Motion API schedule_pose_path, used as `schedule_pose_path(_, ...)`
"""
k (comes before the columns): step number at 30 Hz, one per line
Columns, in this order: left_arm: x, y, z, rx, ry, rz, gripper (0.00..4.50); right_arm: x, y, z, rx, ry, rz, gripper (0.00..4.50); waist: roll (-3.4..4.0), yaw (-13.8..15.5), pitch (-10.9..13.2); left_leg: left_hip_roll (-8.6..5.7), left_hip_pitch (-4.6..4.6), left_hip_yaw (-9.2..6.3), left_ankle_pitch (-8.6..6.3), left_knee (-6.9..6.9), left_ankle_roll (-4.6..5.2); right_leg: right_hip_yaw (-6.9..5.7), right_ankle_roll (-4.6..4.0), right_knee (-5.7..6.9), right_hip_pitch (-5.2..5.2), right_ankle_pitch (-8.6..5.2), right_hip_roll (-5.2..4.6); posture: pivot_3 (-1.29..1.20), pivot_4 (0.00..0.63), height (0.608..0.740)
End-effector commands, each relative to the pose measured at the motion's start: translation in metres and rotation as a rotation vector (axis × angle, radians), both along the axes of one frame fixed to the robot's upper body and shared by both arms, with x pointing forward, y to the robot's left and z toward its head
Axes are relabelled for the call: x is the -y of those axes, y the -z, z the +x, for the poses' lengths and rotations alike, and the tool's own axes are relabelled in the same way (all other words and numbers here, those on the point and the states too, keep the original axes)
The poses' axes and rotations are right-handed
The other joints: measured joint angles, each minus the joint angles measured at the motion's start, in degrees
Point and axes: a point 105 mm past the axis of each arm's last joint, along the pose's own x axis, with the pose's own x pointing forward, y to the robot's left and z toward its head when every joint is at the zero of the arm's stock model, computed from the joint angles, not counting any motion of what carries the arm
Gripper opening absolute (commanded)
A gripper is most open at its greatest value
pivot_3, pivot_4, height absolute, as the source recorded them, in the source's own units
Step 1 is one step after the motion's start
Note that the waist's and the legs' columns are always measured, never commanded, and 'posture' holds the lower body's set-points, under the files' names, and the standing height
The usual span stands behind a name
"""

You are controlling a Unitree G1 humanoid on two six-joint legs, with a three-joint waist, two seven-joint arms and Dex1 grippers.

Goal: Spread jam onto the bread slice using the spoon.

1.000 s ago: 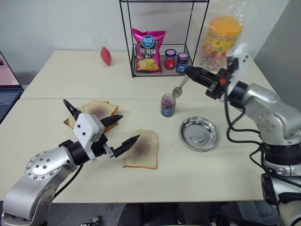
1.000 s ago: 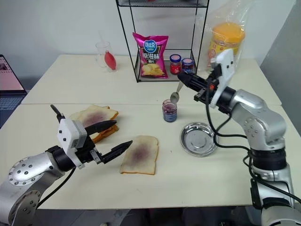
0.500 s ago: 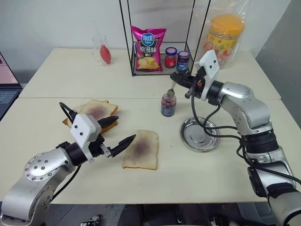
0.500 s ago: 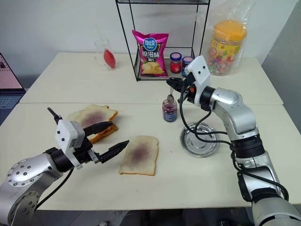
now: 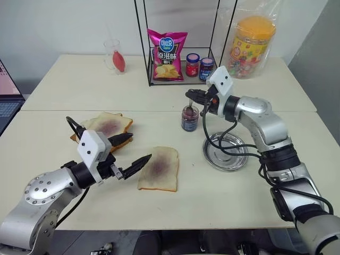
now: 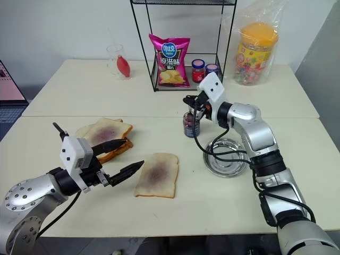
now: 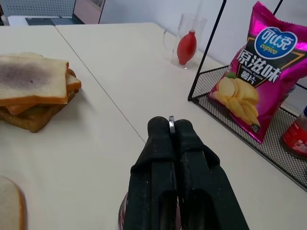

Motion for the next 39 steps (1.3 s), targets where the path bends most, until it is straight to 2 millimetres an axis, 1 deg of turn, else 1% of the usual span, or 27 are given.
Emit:
schedule_pose_path(1, -0.002, -0.008, -0.001, 0.045, 0.001, 0.020, 4.50, -0.005, -0.014, 0.000, 0.064, -0.006, 0.002, 0.02, 0.00, 0.00, 0.00, 0.00, 0.00, 0.00, 0.00, 0.00, 0.00, 0.00, 0.00, 0.00, 0.00, 0.00, 0.00, 0.00, 0.150, 0.740)
schedule_pose_path(8, -0.002, -0.005, -0.003, 0.037, 0.008, 0.044, 4.50, -0.003, -0.002, 0.006, 0.045, 0.020, -0.013, 0.02, 0.00, -0.01, 0.00, 0.00, 0.01, 0.00, 0.00, 0.00, 0.00, 0.01, -0.01, 0.01, 0.00, 0.01, 0.00, 0.00, 0.150, 0.740)
schedule_pose_path(14, -0.002, -0.004, -0.003, 0.035, 0.008, 0.050, 4.50, -0.001, 0.009, 0.009, -0.018, 0.038, 0.003, 0.02, 0.00, -0.03, 0.00, 0.00, 0.01, 0.00, 0.00, 0.00, 0.00, 0.00, -0.01, 0.02, 0.00, 0.01, 0.00, 0.00, 0.150, 0.740)
schedule_pose_path(18, -0.002, -0.004, -0.004, 0.036, 0.009, 0.052, 4.50, 0.001, 0.012, 0.012, -0.089, 0.064, 0.068, 0.02, 0.00, -0.02, 0.00, 0.00, 0.01, -0.02, 0.00, 0.01, 0.00, -0.01, -0.02, 0.03, 0.00, 0.01, 0.00, 0.00, 0.150, 0.740)
schedule_pose_path(33, -0.002, 0.000, -0.004, 0.033, 0.017, 0.060, 4.50, 0.016, 0.002, 0.019, -0.293, 0.128, 0.301, 0.02, 0.01, -0.04, 0.00, -0.01, 0.01, 0.02, 0.00, 0.01, 0.00, -0.01, -0.02, 0.05, 0.00, 0.02, 0.00, 0.00, 0.150, 0.740)
schedule_pose_path(39, -0.002, 0.001, -0.004, 0.032, 0.021, 0.063, 4.50, 0.020, -0.002, 0.020, -0.328, 0.141, 0.357, 0.02, 0.01, -0.05, 0.00, -0.01, 0.00, 0.04, 0.00, 0.02, 0.00, -0.01, -0.02, 0.06, 0.00, 0.02, 0.00, 0.00, 0.150, 0.740)
